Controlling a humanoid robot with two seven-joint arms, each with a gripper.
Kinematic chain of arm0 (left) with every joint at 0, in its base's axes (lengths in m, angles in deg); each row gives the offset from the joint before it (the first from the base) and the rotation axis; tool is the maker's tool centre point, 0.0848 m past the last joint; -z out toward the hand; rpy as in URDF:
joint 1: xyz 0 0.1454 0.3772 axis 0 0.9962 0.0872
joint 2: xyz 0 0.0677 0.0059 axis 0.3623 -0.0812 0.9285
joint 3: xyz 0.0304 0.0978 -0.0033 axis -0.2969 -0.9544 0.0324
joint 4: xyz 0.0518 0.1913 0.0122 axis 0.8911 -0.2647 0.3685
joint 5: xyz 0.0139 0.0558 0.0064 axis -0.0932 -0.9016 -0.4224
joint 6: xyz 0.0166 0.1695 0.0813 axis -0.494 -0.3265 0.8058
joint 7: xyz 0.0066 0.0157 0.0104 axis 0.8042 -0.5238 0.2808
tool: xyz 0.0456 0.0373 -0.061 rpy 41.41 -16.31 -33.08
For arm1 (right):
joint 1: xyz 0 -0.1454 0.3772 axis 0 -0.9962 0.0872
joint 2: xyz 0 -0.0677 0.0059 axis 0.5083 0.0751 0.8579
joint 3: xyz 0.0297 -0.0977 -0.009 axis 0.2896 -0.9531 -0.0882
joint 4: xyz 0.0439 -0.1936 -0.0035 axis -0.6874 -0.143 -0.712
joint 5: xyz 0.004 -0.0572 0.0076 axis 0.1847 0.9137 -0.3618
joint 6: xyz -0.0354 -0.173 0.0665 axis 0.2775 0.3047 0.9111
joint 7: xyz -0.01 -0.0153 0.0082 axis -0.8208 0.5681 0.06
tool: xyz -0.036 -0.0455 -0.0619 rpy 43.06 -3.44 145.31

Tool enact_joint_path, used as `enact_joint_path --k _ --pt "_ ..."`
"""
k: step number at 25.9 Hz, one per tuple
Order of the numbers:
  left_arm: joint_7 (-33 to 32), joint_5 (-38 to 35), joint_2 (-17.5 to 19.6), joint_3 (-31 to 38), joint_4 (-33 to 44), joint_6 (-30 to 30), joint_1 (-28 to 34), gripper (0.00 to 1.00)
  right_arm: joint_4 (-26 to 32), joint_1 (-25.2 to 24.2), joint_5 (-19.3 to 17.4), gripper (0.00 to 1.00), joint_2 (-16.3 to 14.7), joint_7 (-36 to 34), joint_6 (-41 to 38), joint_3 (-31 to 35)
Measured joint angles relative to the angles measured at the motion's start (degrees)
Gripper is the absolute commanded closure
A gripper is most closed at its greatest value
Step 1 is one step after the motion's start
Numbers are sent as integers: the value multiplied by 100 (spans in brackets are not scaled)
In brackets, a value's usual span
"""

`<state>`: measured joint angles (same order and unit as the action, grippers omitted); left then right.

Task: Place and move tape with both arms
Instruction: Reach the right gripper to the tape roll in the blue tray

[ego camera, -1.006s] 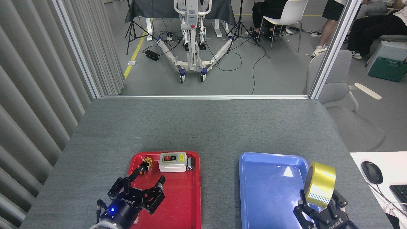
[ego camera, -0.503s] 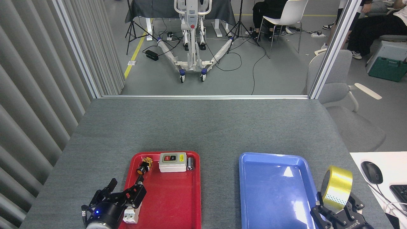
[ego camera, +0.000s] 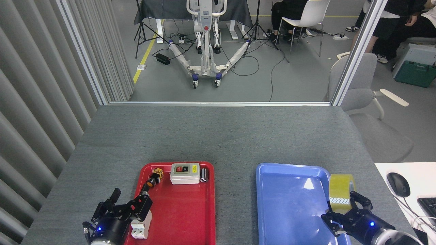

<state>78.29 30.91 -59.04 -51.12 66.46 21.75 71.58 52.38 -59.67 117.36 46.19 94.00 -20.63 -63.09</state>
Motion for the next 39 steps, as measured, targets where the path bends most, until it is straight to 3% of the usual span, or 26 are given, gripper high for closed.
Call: enact_joint_path --k 8,16,21,28,30,34,39 --pt "85 14 -15 -1 -28 5 1 1 52 560 -271 100 -5 2339 85 -731" --pt "84 18 -30 1 -32 3 0 1 17 801 -331 100 -2 3422 90 -1329" --pt "80 -43 -34 -2 -22 -46 4 1 -37 865 -321 51 -26 3507 90 -1530" --pt "176 -862 -59 -12 6 -340 59 1 -74 910 -308 27 -30 3522 98 -1628" --pt "226 -967 -73 -14 -2 -406 71 1 -75 927 -308 13 -26 3532 98 -1644" --pt "294 -1014 -102 -11 -27 -452 76 1 -78 935 -308 2 -14 3513 106 -1657" --pt "311 -1004 -115 -13 -39 -530 78 1 -79 935 -319 1 2 3487 107 -1660"
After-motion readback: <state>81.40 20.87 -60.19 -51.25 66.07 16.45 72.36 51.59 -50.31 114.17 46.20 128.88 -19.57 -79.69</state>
